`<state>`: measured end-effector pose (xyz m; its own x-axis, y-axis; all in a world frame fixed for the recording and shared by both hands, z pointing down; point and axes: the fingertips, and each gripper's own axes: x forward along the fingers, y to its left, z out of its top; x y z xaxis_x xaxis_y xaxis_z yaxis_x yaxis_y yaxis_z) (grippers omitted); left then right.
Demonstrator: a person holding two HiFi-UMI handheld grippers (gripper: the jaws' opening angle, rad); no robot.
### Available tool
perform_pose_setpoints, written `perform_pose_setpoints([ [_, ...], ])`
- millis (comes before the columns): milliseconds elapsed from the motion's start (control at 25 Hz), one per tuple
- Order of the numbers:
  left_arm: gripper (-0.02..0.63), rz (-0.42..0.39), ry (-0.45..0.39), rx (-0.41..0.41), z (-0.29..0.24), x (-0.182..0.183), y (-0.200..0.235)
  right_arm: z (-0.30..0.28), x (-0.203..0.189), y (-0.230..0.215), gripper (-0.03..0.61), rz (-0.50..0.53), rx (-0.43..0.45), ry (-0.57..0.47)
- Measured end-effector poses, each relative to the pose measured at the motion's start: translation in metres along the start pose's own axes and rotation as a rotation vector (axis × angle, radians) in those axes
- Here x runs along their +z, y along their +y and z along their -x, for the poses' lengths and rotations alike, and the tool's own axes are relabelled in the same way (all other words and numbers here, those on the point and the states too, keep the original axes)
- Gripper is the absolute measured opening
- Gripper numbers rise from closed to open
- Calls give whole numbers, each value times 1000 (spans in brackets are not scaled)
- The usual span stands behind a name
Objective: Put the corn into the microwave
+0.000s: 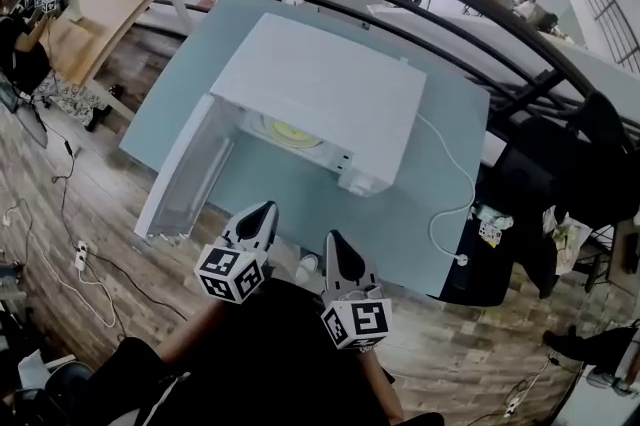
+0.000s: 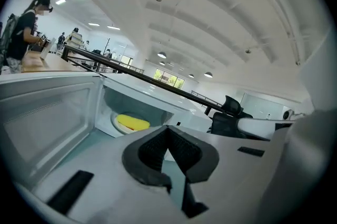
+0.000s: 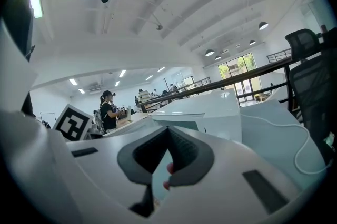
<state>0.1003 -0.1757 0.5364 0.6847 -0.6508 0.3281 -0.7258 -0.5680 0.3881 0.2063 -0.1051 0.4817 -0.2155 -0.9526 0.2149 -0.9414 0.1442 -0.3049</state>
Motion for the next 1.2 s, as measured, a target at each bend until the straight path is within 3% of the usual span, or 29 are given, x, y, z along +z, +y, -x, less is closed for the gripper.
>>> perform_pose_setpoints([
  [400,2,-9,-122,-70,37,30,-33,23,17,0,9,19,-19,-82],
  [840,2,-63,-163,-78,42,38,-47,31,31,3,9,69,-14,-127],
  [1200,3,-55,-183,-55,54,39,-40,31,23,17,9,64,20,-116],
])
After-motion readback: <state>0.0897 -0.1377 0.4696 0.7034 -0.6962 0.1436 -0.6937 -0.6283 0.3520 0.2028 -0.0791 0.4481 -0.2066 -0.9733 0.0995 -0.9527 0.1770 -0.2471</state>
